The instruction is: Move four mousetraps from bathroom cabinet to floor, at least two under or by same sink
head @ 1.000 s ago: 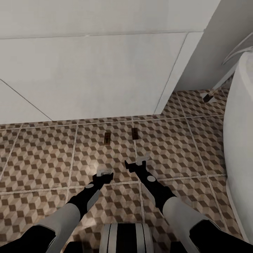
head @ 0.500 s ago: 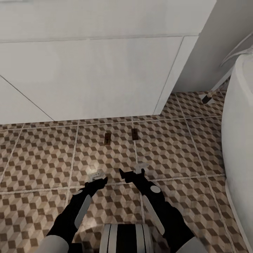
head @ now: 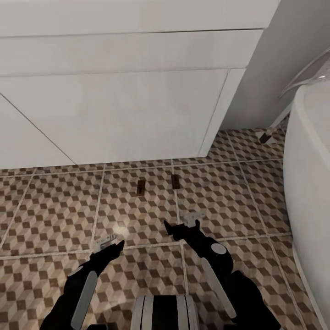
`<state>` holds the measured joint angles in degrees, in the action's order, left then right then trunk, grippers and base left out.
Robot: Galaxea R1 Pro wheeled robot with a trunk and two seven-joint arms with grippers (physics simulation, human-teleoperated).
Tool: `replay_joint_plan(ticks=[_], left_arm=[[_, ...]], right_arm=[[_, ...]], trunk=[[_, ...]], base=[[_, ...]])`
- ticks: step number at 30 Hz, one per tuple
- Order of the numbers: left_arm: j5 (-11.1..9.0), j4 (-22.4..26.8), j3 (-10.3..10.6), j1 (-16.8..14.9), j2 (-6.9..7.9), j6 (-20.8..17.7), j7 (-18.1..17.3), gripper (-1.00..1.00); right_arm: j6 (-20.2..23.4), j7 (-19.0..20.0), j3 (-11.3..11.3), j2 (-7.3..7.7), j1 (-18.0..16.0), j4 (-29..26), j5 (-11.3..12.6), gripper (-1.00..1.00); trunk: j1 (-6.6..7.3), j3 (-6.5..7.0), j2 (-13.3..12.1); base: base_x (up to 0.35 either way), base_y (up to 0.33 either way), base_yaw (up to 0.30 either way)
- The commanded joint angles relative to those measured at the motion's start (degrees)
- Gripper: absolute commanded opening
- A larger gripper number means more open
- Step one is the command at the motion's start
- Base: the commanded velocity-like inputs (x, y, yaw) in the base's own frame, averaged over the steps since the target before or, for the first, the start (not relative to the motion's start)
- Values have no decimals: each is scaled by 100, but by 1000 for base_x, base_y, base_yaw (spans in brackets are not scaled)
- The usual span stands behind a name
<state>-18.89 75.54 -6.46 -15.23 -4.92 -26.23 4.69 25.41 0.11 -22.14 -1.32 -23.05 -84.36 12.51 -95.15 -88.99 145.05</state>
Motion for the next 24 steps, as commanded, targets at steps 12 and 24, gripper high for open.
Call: replay_joint_plan(ticks=[12, 24], left_arm=[[-257, -311, -153, 244, 69, 26, 25, 100], [-257, -341, -155, 248, 48, 208, 76, 100]], right_arm=[[429, -21, 172, 31, 23, -157, -33, 100], [1374, -28, 185, 52, 28, -422, -29, 100]], trunk=[[31, 267, -16], [62, 533, -32]], base=[[0, 0, 0], [0, 0, 0]])
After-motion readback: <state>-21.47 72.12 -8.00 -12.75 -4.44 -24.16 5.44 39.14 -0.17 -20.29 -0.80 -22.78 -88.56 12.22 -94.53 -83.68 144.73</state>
